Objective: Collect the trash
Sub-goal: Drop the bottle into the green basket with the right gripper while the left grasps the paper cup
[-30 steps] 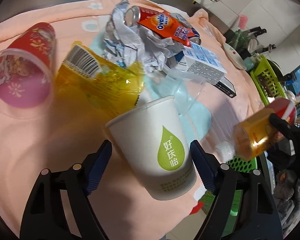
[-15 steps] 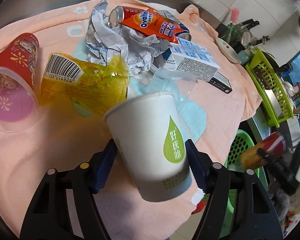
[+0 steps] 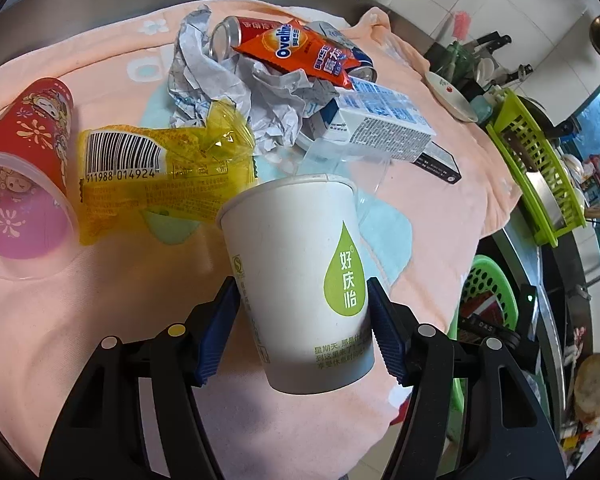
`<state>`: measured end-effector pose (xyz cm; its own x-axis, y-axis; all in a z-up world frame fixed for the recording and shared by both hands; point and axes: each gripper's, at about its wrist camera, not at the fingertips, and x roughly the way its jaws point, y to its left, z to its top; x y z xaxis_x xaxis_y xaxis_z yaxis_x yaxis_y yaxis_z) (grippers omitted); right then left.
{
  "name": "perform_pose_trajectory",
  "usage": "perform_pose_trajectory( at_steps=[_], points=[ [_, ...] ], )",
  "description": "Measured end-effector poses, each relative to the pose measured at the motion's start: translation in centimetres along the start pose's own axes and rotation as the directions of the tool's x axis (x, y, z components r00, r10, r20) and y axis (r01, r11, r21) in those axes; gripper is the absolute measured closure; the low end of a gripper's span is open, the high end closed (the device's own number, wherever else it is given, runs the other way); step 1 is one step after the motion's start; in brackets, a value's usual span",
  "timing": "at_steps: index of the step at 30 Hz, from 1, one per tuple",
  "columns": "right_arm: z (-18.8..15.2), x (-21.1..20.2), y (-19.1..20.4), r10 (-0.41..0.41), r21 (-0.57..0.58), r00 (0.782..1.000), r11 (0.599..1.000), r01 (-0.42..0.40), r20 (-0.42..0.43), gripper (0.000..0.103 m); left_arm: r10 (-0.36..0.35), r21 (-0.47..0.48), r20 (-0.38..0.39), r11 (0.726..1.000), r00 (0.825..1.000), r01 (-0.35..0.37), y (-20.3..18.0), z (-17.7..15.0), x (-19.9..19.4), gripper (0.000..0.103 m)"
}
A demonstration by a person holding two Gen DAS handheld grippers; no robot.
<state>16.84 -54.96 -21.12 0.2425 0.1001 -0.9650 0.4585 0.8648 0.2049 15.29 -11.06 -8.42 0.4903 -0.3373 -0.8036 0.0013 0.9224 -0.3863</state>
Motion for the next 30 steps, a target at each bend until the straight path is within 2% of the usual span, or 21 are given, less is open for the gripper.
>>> perform_pose_trajectory(
  at_steps=[8,12,20,30],
  points=[
    [1.4,3.3,-0.9,-0.022,0.056,0.992,0.998,0.03,-0.126,0.032,0.001,0.028,-0.01,1.0,1.0,-0.001,-0.2,0.1,0.2,0.038],
    [1.8,4.7,-1.7,0.003,0.108,0.983,0.994,0.017,-0.183,0.033,-0.009,0.04,-0.02,0.999,1.0,0.01,-0.2,0.2,0.4,0.036],
    [3.2,6.1,-2.2,0.023,0.132,0.979,0.991,0.004,-0.204,0.033,0.001,0.069,-0.028,0.998,1.0,0.001,-0.3,0.3,0.7,0.034],
    [1.1,7.8,-0.5,0.025,0.125,0.975,0.992,0.002,-0.221,0.032,0.003,0.07,-0.036,0.998,0.999,-0.001,-0.2,0.9,1.2,0.034]
  ],
)
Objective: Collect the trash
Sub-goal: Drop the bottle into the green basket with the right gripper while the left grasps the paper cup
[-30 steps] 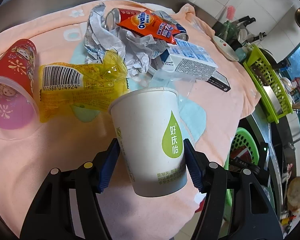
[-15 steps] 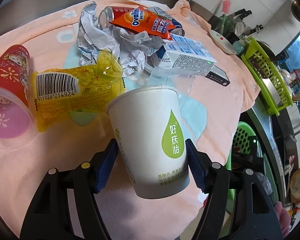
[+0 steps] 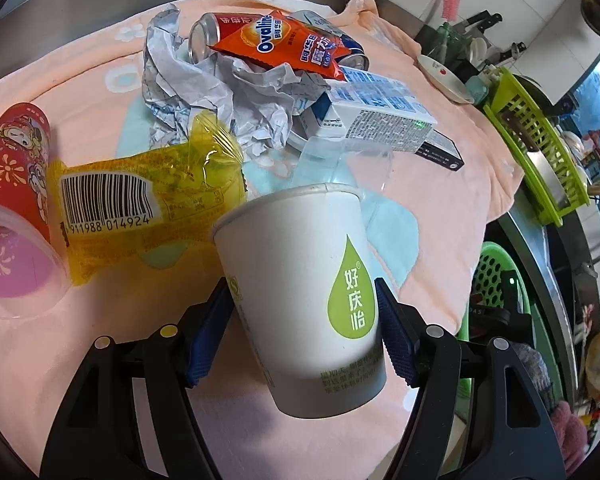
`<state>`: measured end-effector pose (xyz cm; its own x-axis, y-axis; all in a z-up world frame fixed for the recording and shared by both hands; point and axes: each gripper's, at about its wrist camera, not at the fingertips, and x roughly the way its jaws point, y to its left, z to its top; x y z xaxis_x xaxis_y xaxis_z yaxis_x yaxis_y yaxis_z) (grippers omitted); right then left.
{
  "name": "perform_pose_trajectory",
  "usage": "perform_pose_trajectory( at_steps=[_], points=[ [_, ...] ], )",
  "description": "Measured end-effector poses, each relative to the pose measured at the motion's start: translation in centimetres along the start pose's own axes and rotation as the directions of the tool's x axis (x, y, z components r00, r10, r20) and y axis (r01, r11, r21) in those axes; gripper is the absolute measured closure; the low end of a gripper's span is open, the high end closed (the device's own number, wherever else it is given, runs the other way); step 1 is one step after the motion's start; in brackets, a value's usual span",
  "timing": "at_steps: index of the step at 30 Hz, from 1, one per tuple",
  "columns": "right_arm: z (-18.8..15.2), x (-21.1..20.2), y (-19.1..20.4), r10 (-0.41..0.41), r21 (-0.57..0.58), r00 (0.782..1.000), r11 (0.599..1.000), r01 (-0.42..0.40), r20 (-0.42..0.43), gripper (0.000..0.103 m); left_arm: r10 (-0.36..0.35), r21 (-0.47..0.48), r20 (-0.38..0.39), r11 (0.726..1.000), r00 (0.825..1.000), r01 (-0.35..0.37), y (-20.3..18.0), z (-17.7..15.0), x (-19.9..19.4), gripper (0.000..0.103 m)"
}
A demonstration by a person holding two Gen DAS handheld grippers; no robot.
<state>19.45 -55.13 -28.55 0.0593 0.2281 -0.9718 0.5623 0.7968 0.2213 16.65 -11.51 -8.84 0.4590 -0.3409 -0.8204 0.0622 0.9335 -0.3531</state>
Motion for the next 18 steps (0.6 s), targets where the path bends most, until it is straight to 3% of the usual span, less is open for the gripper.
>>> perform_pose_trajectory(
  at_steps=[9,18],
  points=[
    [0.0,1.2,-0.2,-0.006,-0.003,1.0,1.0,0.006,-0.009,0.032,-0.029,0.017,0.019,0.999,0.999,0.029,-0.1,-0.2,-0.4,0.041],
    [-0.4,0.8,0.2,-0.016,-0.04,1.0,0.999,0.016,0.014,0.024,-0.058,0.066,0.046,0.996,0.997,0.055,-1.0,-0.7,-1.8,0.043]
  ],
)
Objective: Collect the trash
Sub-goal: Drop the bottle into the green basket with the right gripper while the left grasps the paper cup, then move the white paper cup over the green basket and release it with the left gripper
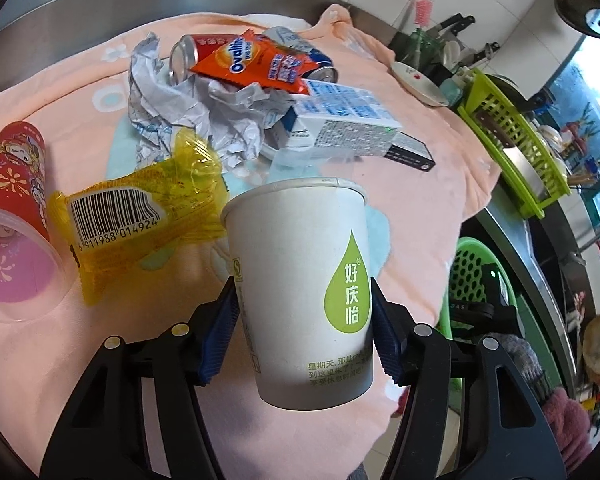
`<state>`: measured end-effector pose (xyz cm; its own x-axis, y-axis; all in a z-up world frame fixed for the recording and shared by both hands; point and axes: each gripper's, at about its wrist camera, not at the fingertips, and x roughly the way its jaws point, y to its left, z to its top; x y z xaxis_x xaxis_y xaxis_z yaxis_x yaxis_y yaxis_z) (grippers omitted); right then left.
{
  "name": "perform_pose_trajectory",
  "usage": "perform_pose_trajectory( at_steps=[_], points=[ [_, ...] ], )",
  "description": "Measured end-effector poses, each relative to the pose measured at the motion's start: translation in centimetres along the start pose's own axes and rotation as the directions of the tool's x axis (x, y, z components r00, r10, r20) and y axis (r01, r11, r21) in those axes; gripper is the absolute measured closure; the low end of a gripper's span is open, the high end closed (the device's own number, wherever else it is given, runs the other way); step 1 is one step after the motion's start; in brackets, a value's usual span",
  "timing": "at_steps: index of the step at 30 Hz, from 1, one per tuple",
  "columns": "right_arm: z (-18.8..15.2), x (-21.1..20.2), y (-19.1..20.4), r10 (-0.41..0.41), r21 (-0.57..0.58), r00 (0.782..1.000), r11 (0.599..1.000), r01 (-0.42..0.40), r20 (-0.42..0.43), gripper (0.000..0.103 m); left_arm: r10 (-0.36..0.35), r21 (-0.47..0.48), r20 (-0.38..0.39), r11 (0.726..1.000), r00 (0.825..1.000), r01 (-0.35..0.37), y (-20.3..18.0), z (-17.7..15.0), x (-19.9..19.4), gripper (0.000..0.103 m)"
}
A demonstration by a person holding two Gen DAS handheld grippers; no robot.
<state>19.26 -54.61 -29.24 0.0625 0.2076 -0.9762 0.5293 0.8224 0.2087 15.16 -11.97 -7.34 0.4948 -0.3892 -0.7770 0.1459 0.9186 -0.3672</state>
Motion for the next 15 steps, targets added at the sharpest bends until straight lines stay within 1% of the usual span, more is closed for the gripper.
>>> perform_pose_trajectory(
  at_steps=[4,8,11,15],
  points=[
    [-0.4,-1.0,-0.2,0.001,-0.005,1.0,1.0,-0.001,0.012,0.023,-0.021,0.012,0.005,1.0,1.0,0.02,-0.5,-0.3,-0.8,0.043],
    [-1.0,-2.9,-0.4,0.004,-0.026,0.999,1.0,-0.003,0.043,0.023,-0.059,0.039,0.011,0.998,0.998,0.059,-1.7,-0.6,-1.8,0.043],
    [-1.7,-5.1,-0.3,0.01,-0.062,0.996,0.998,-0.005,0.085,0.023,-0.098,0.077,0.011,0.992,0.995,0.096,-3.3,-0.7,-2.4,0.043],
    [-3.4,-8.9,-0.6,0.018,-0.117,0.984,0.993,0.003,0.175,0.023,-0.131,0.134,0.005,0.983,0.991,0.129,-5.9,-1.0,-2.5,0.043]
  ],
)
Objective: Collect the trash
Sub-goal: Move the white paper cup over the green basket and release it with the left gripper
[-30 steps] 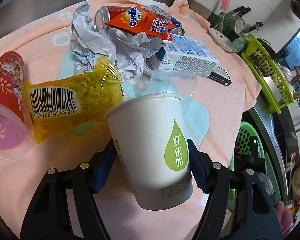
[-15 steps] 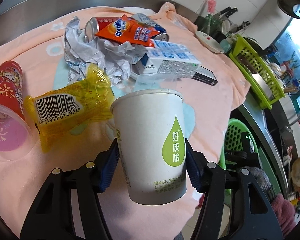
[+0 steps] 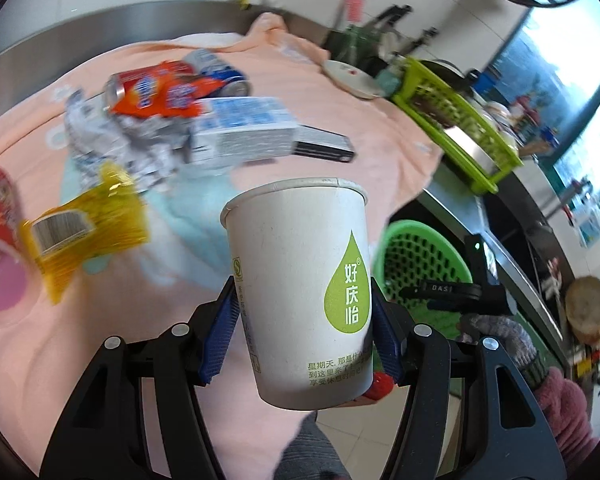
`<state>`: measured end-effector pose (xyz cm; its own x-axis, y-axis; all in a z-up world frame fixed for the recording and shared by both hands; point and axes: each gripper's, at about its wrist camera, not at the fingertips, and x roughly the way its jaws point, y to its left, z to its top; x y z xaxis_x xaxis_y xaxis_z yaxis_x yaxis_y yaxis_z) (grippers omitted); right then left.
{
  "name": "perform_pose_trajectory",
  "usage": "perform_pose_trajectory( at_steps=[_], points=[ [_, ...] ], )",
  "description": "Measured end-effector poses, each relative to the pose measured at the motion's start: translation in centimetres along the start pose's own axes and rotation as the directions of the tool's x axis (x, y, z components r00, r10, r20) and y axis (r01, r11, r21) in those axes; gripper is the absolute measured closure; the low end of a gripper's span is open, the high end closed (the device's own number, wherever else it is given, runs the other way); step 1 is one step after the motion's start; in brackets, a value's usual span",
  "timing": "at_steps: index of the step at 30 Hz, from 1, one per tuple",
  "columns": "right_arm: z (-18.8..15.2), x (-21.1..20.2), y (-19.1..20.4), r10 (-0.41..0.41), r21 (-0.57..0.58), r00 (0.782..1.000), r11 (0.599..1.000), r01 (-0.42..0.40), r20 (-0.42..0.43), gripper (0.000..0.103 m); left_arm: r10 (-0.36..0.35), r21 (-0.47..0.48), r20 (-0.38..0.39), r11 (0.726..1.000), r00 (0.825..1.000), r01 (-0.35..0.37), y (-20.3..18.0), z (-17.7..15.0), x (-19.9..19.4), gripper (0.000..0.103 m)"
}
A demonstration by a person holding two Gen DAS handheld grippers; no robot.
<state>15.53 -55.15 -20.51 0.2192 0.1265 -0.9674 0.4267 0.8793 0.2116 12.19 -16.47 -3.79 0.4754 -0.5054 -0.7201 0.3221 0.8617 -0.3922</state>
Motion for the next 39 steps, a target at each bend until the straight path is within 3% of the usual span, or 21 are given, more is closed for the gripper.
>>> perform_pose_trajectory(
  at_steps=[5,9,15,20,29,39],
  points=[
    [-1.5,-4.6,-1.0,0.014,-0.052,0.992,0.999,-0.008,0.126,0.023,-0.034,0.048,-0.025,0.998,0.999,0.035,-2.5,0.0,1.3,0.043],
    [-3.8,-8.3,-2.4,0.024,-0.072,0.971,0.997,-0.007,0.237,0.023,-0.059,0.084,-0.053,0.994,0.997,0.063,-4.8,0.0,2.7,0.043],
    [-6.6,-13.5,-5.2,0.015,-0.078,0.916,0.997,0.017,0.402,0.023,-0.092,0.168,-0.117,0.979,0.989,0.111,-9.6,-0.4,6.5,0.043],
    [-8.4,-15.6,-6.9,0.008,-0.071,0.873,0.997,0.031,0.488,0.023,-0.095,0.239,-0.185,0.961,0.978,0.139,-13.6,-1.4,10.9,0.043],
    [-9.6,-15.6,-8.4,0.012,-0.044,0.836,0.999,0.015,0.549,0.023,-0.048,0.314,-0.307,0.938,0.951,0.149,-18.3,-4.0,18.0,0.042],
    [-9.7,-15.8,-10.0,0.016,-0.017,0.832,1.0,-0.008,0.554,0.023,-0.026,0.372,-0.356,0.913,0.934,0.167,-21.0,-5.8,20.8,0.038]
  ],
)
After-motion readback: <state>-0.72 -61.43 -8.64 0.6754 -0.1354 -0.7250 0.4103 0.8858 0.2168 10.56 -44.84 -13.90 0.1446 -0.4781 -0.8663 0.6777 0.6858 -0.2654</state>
